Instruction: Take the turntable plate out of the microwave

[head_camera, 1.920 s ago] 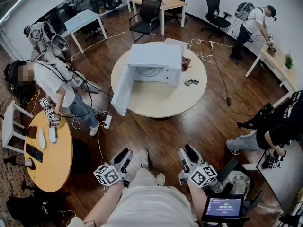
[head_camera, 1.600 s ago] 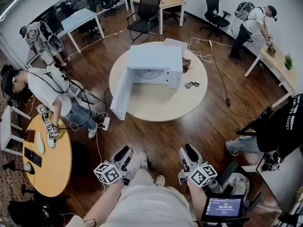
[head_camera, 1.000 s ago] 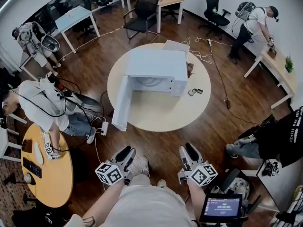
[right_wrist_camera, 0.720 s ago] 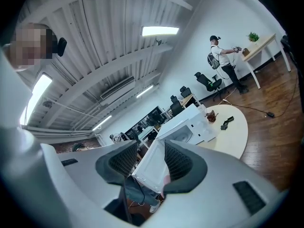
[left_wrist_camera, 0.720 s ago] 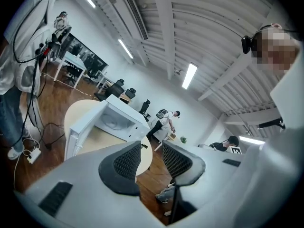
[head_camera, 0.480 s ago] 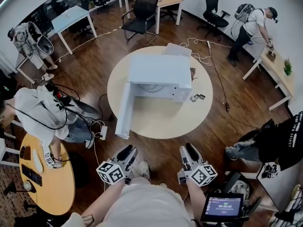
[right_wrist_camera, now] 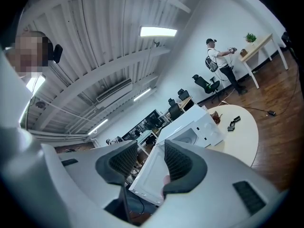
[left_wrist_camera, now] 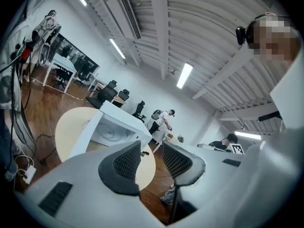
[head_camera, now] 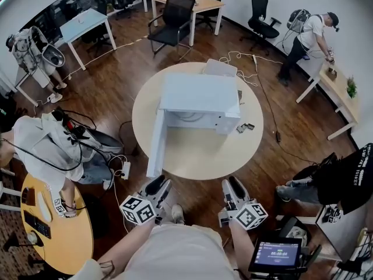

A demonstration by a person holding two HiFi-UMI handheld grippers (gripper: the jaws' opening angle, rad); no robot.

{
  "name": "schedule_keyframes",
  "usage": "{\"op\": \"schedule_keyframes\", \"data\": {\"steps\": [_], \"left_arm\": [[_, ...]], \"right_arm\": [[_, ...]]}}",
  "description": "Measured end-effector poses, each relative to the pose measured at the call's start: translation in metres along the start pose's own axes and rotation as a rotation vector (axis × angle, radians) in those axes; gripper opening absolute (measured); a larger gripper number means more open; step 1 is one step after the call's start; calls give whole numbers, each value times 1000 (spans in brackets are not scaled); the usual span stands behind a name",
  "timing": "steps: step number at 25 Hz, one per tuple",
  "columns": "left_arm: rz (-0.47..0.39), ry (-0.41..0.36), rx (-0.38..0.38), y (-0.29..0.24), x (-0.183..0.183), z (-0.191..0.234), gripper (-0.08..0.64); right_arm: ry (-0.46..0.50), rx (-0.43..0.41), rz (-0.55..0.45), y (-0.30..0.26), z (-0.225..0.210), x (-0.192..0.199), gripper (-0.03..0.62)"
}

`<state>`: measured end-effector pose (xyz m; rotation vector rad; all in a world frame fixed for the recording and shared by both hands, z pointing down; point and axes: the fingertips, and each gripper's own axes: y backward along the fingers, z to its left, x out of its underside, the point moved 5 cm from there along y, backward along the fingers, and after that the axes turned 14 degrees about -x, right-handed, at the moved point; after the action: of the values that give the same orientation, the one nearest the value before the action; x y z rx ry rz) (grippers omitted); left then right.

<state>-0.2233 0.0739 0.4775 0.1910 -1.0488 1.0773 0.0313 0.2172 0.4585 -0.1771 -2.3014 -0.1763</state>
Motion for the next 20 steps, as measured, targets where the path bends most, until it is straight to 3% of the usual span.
{"op": "schedule_keyframes", "data": {"steps": [10,20], "left_arm": [[-29,-25,15,-21,-34,21,132],[-7,-20,39,-38,-33,18,133]], "right_arm": [[16,25,-1,-34,-6,-1,184],[16,33,-17,-43,-15,-4,184]]}}
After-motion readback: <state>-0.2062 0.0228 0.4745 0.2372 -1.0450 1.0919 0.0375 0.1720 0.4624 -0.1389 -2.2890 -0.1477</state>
